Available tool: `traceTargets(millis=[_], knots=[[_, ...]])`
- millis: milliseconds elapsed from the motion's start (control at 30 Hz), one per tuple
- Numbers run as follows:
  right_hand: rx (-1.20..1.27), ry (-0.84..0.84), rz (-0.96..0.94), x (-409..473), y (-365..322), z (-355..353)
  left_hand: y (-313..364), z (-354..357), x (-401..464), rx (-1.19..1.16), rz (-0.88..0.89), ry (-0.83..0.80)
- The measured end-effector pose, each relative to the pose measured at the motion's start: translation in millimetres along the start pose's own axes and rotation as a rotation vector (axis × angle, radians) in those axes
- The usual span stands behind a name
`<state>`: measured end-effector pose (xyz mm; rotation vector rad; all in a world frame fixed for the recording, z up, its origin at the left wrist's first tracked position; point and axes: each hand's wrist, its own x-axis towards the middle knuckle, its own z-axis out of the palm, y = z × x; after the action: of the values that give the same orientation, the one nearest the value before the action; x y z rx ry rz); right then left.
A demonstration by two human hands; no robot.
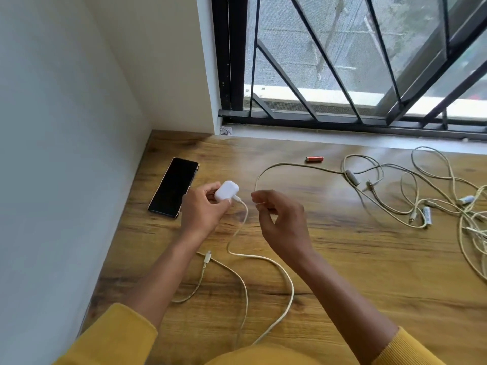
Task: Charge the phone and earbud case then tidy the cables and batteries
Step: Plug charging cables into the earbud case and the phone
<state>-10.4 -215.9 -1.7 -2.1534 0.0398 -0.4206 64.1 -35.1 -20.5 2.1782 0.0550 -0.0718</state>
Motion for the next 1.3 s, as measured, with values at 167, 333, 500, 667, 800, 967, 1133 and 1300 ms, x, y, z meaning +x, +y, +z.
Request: traceTargets(millis=[167,333,500,667,800,967,1133,1300], knots=[[-0.006,-0.055,0.076,2,8,2,-1,11,25,0.322,0.141,0.051],[-0.006,-0.069,0.111,4,16,6,-7,19,38,0.367,0.198,0.009],[-0.039,-0.096,0.137,3,18,8,-8,21,40,0.339,0.161,-0.004],[-0.064,-0.132,0.118,4,18,10,-3,17,38,0.294,0.112,-0.070],[-0.054,-0.143,0.122,1,12,12,-5,1,35,0.276,0.084,-0.009],[-0.065,-0.176,0.069,-5,-2,12,-29,-34,31,0.479,-0.038,0.117],[-0.155,-0.296,-0.012,-19,-22,23,-57,-55,31,0.571,-0.203,0.039],[-0.267,-0.571,-0.050,-30,-31,42,-58,-63,26,0.579,-0.201,0.040]])
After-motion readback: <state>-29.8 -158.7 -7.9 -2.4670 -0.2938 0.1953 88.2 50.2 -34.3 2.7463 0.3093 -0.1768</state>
